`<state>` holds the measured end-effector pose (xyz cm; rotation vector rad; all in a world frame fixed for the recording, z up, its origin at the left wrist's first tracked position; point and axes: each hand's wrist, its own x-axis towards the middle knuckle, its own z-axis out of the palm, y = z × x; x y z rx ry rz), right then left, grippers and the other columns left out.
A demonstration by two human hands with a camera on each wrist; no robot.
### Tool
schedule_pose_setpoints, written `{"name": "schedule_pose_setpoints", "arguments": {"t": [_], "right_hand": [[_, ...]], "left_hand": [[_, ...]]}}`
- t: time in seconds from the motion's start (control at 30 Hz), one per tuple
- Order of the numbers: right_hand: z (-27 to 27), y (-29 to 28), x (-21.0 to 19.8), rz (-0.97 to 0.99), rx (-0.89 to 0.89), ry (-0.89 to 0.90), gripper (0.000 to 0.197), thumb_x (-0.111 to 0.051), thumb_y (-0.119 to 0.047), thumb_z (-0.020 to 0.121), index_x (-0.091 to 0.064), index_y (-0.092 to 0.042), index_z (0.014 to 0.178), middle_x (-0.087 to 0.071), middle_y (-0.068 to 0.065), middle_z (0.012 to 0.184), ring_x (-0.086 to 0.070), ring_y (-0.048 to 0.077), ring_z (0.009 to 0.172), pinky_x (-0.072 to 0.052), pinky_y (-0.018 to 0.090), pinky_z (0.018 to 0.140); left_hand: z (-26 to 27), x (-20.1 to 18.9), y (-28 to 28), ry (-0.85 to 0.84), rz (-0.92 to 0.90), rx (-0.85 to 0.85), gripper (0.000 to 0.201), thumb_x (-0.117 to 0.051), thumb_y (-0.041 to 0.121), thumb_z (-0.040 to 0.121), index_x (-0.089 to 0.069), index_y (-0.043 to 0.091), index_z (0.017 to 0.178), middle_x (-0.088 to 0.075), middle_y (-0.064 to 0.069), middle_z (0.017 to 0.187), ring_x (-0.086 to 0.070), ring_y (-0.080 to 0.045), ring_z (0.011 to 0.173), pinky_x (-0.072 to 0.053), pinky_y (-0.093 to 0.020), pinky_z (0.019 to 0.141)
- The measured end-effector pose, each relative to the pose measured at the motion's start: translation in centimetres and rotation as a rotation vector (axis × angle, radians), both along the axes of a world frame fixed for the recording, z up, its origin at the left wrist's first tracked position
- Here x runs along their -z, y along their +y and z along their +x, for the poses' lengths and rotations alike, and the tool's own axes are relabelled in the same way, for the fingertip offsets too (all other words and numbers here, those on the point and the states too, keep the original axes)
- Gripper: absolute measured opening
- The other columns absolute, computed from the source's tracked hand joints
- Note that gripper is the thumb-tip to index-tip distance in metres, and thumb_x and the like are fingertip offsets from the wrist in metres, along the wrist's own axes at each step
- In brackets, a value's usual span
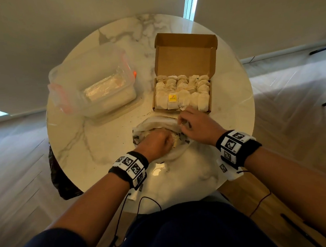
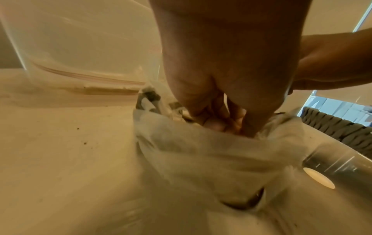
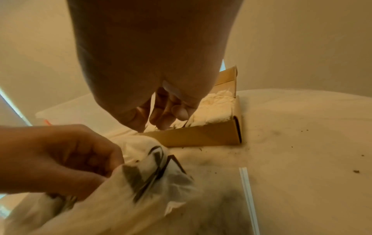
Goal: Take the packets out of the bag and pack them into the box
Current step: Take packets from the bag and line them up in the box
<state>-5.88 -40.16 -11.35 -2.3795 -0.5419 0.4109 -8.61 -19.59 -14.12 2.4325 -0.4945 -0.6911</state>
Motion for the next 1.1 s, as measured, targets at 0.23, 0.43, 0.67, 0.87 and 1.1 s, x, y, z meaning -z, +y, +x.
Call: {"name": "schedule_pose_setpoints", "arguments": {"t": [0.23,0.43,0.67,0.87,1.1], "right_hand": [[-3.0,0.5,0.5,-0.174,0.114,0.235,0.029,-0.065,-0.03,0.088,-0.041,-0.02,0.101,-0.045,0.004,0.106,-0.052,0.027,0.086,-0.046,0.039,0.076],[-3.4,0.4,0.5,-0.102,0.082,0.218,0.026,-0.063,-0.013,0.084,-0.042,-0.016,0.1,-0.047,0.005,0.1,-0.048,0.025,0.085,-0.043,0.039,0.073],[-3.1,-0.6,0.6,-0.091,0.098,0.199,0.019,-0.056,-0.007,0.084,-0.047,-0.018,0.095,-0.045,-0.001,0.094,-0.045,0.019,0.082,-0.039,0.032,0.069],[-3.0,-1.2,0.7,-0.119,0.081,0.218,0.017,-0.058,-0.006,0.086,-0.048,-0.017,0.095,-0.045,0.0,0.095,-0.047,0.023,0.082,-0.04,0.035,0.071],[-2.3,0.0,-0.4,-0.101,-0.025,0.14,0.037,-0.074,-0.015,0.075,-0.052,-0.02,0.104,-0.042,-0.003,0.107,-0.05,0.016,0.086,-0.047,0.033,0.072]], "left_hand": [[-0.8,2.0,-0.7,0.082,0.11,-0.099,0.023,-0.067,0.041,0.083,-0.049,0.028,0.077,-0.053,0.002,0.085,-0.049,-0.016,0.078,-0.037,-0.029,0.065],[-1.3,2.1,-2.1,-0.028,0.187,-0.033,0.036,-0.065,0.045,0.082,-0.061,0.03,0.114,-0.06,0.0,0.119,-0.054,-0.023,0.109,-0.053,-0.043,0.081],[-1.3,1.1,-2.1,0.003,0.076,-0.065,0.016,-0.056,0.03,0.087,-0.063,0.017,0.086,-0.065,-0.003,0.088,-0.059,-0.022,0.083,-0.054,-0.042,0.069],[-0.6,-1.0,0.2,0.024,-0.004,-0.132,0.009,-0.056,0.019,0.092,-0.057,0.012,0.086,-0.062,-0.005,0.078,-0.056,-0.019,0.07,-0.043,-0.032,0.062],[-0.8,-2.8,2.1,-0.017,-0.126,-0.163,0.013,-0.063,0.02,0.094,-0.052,0.026,0.094,-0.058,0.011,0.08,-0.055,0.008,0.073,-0.038,-0.007,0.064]]}}
